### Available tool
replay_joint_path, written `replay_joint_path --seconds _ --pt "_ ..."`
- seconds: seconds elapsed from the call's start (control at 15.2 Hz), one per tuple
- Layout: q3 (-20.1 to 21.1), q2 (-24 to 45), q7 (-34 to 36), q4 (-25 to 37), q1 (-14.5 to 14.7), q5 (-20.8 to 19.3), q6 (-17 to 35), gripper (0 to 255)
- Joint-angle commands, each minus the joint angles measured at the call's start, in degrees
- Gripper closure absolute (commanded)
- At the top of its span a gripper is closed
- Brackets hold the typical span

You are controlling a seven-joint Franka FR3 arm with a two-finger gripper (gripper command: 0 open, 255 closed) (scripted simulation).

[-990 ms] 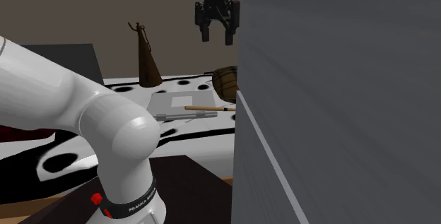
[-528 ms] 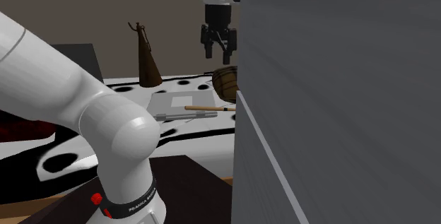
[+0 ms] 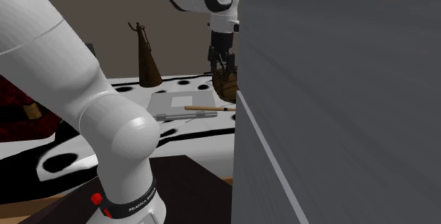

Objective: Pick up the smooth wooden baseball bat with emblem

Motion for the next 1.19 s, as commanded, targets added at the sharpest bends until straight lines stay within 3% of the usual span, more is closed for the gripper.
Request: replay_joint_path --seconds 0.0,0.46,0.99,1.12 --pt "0.7 3.6 2.5 0.3 0.0 0.9 3.2 0" --pt "2.4 18.4 10.3 4.6 0.3 3.3 13.1 0" --pt "2.7 36.2 17.9 13.9 1.1 5.5 21.2 0" --pt "2.7 37.0 17.9 13.9 1.1 5.6 22.0 0"
